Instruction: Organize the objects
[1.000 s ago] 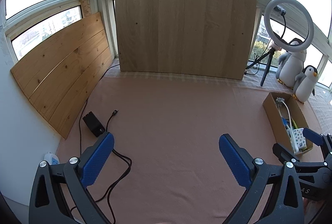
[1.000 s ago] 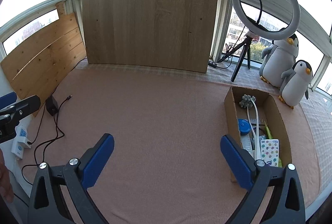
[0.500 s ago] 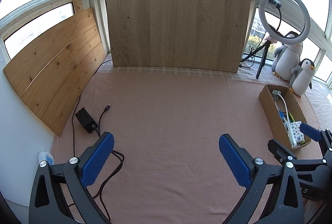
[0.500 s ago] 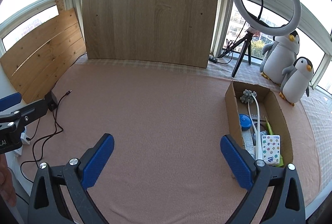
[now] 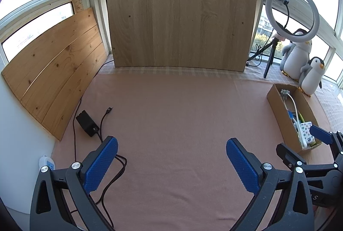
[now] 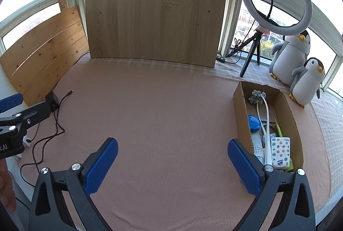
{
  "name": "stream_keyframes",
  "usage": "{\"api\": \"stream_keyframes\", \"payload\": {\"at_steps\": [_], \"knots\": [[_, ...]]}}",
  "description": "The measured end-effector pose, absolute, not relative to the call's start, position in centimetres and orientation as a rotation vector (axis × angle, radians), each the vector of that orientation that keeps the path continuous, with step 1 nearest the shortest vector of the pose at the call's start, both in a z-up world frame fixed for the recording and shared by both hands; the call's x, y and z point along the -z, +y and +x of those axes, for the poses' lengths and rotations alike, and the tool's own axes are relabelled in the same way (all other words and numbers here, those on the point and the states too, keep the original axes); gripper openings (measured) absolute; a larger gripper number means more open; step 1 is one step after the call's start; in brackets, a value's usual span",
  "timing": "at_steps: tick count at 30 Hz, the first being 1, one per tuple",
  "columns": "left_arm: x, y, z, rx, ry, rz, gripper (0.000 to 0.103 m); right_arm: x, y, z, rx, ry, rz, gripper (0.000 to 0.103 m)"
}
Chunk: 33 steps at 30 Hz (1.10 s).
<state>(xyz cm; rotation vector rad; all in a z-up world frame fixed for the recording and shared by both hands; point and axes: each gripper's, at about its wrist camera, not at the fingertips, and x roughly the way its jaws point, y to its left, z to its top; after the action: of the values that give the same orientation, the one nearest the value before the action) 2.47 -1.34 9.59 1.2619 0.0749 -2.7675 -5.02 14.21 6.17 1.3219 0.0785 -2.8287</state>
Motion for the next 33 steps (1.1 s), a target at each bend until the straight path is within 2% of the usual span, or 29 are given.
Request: {"api": "stream_keyframes", "payload": {"at_steps": [33], "knots": [[-9.1,-1.35,2.15,2.769,0.062,1.278,0.102,-6.1,14.22,-5.12,2.825,0.077,1.33,0.101]]}}
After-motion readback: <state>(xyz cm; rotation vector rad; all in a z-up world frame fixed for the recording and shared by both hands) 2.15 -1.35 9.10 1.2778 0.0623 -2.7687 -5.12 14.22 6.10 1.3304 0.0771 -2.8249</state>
